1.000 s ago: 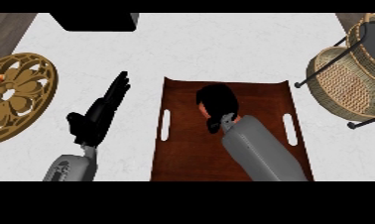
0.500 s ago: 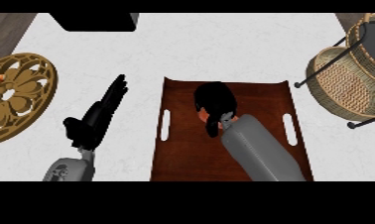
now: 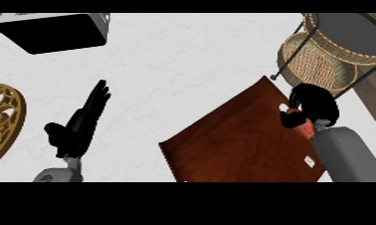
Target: Pick the sweet potato from the tray and place it in the tiered basket
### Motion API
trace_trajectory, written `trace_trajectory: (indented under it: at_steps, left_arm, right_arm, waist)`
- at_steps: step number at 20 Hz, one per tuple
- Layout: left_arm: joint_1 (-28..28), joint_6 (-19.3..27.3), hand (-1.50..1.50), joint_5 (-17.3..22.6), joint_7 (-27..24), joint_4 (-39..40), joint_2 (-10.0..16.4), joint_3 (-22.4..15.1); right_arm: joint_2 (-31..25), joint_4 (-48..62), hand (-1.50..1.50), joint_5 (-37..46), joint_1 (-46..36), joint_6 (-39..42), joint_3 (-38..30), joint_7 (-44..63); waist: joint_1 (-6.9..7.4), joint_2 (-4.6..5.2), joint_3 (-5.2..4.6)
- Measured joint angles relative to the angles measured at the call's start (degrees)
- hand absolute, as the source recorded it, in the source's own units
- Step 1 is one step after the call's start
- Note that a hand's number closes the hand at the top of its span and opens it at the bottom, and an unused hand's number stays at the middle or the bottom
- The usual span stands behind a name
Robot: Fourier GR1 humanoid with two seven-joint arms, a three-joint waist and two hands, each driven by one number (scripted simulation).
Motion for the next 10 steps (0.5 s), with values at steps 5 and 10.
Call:
trace_trajectory:
  at_steps: [5, 10]
  left_arm:
    - [1.77, 0.85, 0.0, 0.4, -0.07, -0.66, 0.09, 1.07]
    - [2.47, 0.37, 0.0, 0.41, -0.21, -1.5, 0.47, 0.94]
  right_arm:
    - [-9.84, -3.93, 1.5, -10.24, 5.81, -5.1, -15.73, -4.56]
    - [-16.26, -11.27, 1.5, -22.5, 11.62, -5.63, -29.6, -12.37]
  waist:
    - [-2.25, -0.59, 0.04]
    - [-0.79, -0.44, -0.13]
